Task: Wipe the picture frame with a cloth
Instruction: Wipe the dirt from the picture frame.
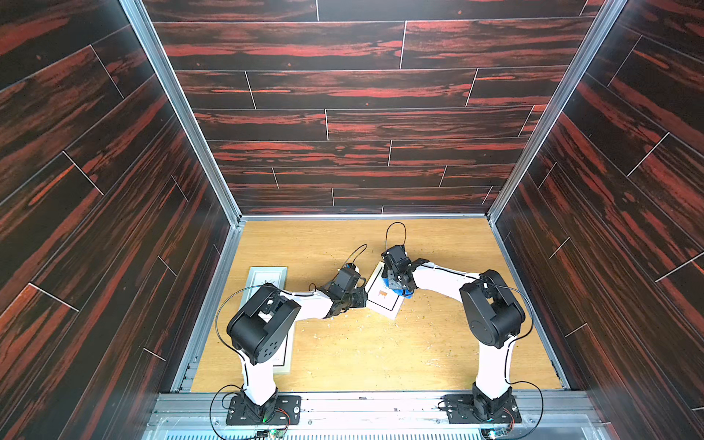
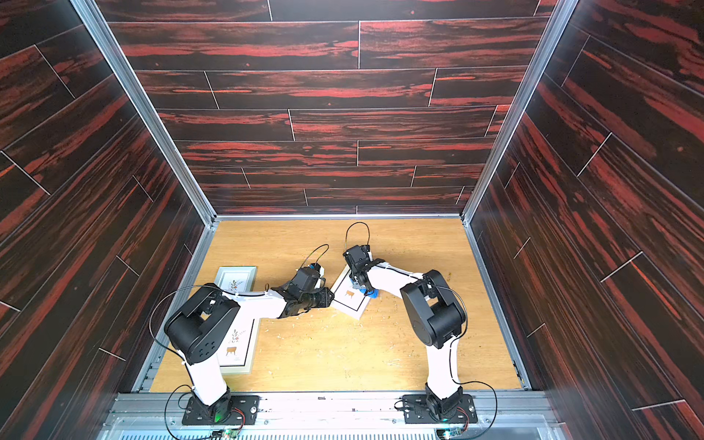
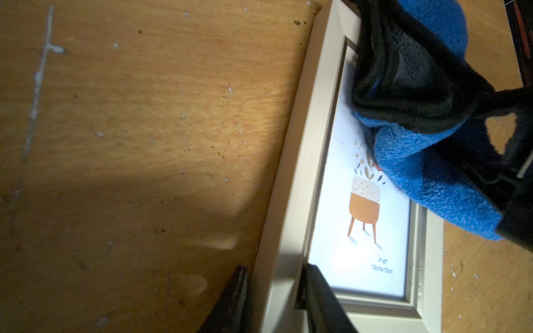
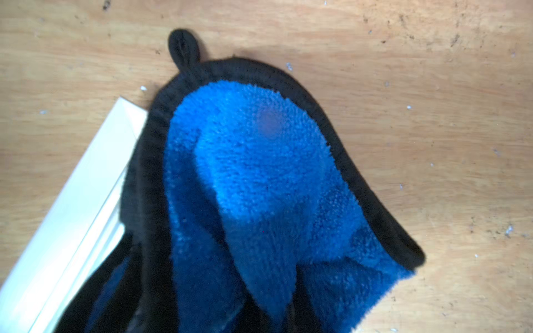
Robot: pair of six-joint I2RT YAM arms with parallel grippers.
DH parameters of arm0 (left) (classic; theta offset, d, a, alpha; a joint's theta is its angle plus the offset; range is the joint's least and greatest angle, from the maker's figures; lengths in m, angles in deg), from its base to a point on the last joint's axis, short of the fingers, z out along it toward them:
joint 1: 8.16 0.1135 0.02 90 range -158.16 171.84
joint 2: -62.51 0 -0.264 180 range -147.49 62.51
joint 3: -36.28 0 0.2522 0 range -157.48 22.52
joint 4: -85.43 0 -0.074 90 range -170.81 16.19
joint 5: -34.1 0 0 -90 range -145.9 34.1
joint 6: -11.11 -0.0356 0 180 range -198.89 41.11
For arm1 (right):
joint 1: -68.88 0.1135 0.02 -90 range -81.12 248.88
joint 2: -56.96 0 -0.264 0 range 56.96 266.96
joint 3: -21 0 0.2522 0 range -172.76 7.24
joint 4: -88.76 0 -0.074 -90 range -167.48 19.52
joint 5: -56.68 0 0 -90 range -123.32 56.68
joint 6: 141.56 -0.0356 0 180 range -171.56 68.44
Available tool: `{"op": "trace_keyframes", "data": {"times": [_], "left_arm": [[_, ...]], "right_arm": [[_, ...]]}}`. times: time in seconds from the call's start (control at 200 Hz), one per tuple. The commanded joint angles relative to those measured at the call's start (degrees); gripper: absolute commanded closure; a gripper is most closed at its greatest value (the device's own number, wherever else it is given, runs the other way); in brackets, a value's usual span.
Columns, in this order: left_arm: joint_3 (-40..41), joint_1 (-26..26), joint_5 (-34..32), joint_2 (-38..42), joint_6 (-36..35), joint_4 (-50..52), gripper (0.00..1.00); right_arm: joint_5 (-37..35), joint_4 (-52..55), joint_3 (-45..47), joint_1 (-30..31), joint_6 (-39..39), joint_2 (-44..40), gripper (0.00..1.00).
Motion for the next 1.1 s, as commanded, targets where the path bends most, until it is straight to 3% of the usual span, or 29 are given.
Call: {"op": "trace_keyframes", "data": {"times": [0.0, 0.145, 0.376, 0.521, 0.641, 0.887, 1.092], "left_arm": [[2.26, 0.66, -2.59, -2.14, 0.05, 11.21, 0.64], [2.52, 0.76, -2.94, -1.71, -0.05, 11.4, 0.64], [2.44, 0.74, -2.25, -2.17, 0.3, 10.79, 0.64], [2.35, 0.74, -2.07, -2.38, 0.51, 10.57, 0.64], [2.35, 0.74, -2.13, -2.27, 0.61, 10.75, 0.64], [2.69, 0.75, -2.24, -2.1, 0.71, 10.61, 0.64], [2.48, 0.74, -2.0, -2.51, 1.14, 10.31, 0.64]], "right_arm": [[1.2, 3.18, -2.1, 3.91, -1.29, 1.66, 1.0], [1.59, 4.15, -0.74, 6.11, -2.24, -0.06, 1.0], [-1.37, 3.46, 7.07, 1.49, -0.7, -5.49, 1.0], [3.69, 1.98, 7.29, 7.16, -2.5, -6.22, 1.0], [2.26, 4.59, 4.7, 10.91, -4.62, -4.37, 1.0], [-0.43, 3.41, 11.43, 3.34, -2.64, -9.11, 1.0], [3.53, 2.7, 8.65, 10.83, -5.4, -7.27, 1.0]]}}
